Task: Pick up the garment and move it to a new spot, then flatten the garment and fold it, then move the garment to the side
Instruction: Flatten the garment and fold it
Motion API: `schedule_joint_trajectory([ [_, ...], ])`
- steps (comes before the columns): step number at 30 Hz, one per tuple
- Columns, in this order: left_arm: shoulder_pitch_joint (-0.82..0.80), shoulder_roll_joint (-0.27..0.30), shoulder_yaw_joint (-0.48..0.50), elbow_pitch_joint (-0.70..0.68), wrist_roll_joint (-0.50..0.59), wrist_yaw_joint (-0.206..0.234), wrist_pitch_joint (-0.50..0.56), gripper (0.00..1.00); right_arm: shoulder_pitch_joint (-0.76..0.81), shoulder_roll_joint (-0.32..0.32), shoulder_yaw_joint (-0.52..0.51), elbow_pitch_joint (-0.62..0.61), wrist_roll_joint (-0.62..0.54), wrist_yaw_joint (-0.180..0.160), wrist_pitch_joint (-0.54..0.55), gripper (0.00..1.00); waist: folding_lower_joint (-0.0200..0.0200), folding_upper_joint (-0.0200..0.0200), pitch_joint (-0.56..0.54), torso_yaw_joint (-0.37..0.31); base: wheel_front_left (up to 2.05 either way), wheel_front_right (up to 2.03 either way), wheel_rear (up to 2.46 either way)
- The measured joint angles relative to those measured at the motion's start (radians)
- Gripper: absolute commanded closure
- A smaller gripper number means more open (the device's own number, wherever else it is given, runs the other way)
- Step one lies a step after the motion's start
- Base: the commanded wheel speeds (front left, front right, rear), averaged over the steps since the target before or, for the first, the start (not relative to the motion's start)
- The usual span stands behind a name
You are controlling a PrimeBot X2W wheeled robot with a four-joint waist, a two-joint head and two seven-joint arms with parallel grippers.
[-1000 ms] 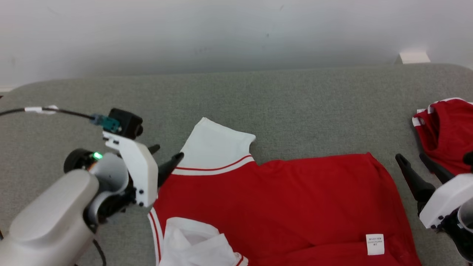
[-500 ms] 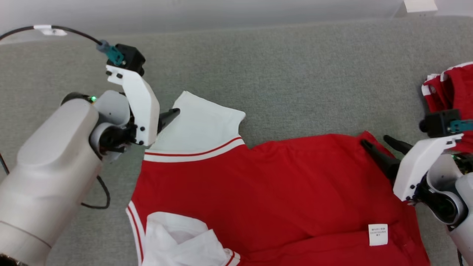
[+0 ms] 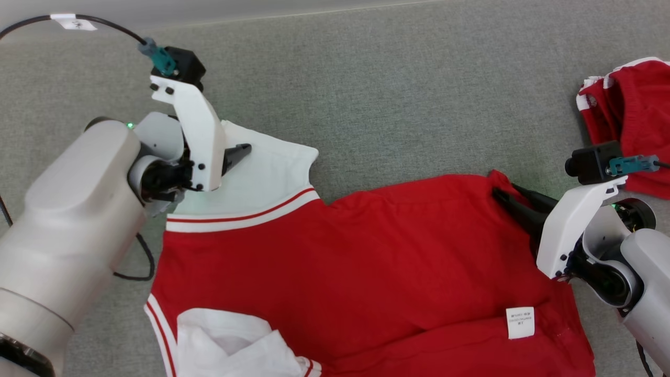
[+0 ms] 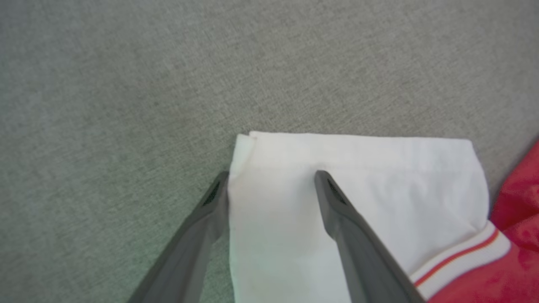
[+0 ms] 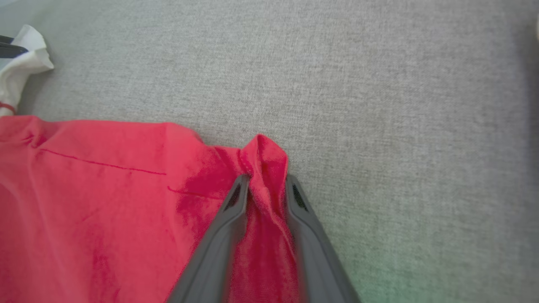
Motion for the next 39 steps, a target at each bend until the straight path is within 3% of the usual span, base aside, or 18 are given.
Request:
schedule_joint_trajectory([
  [1,-0.004,0.002,-0.012,-0.005,-0.005,0.000,0.005,0.58,-0.005,-0.002,0.012,0.003,0.008,0.000,-0.005,0.67,0.0000,0.0000,0.001,0.000,0.00,0.00,0.00],
  [2,-0.007,0.004,-0.020,-0.007,-0.009,0.000,0.003,0.89,-0.010,-0.005,0.024,0.005,0.012,0.000,-0.017,0.85,0.0000,0.0000,0.001,0.001,0.00,0.00,0.00],
  [3,-0.010,0.007,-0.026,-0.006,-0.012,0.000,-0.003,1.00,-0.013,-0.007,0.032,0.010,0.015,0.000,-0.033,1.00,-0.0001,0.0000,0.000,0.003,0.00,0.00,0.00],
  [8,-0.020,0.019,-0.054,0.019,-0.015,0.000,-0.068,1.00,-0.029,-0.005,0.050,0.061,0.038,0.000,-0.132,1.00,-0.0001,0.0000,-0.012,0.012,0.00,0.00,0.00],
  [14,-0.023,0.024,-0.081,0.051,-0.021,-0.001,-0.151,1.00,-0.030,0.012,0.000,0.164,0.078,0.000,-0.293,1.00,-0.0001,0.0000,-0.048,0.026,0.00,0.00,0.00],
  [23,0.008,0.014,-0.132,0.047,-0.083,-0.003,-0.189,1.00,0.015,0.032,0.010,0.196,0.139,0.000,-0.392,1.00,-0.0001,0.0000,-0.131,0.046,0.00,0.00,0.00],
  [30,0.072,0.041,-0.193,-0.028,-0.156,-0.003,-0.157,1.00,0.103,-0.010,0.047,0.168,0.181,0.000,-0.410,1.00,-0.0002,0.0000,-0.242,0.059,0.00,0.00,0.00],
  [39,0.148,0.148,-0.265,-0.207,-0.267,-0.003,-0.046,1.00,0.203,-0.057,0.091,0.168,0.205,0.000,-0.418,1.00,-0.0003,0.0000,-0.387,0.082,0.00,0.00,0.00],
])
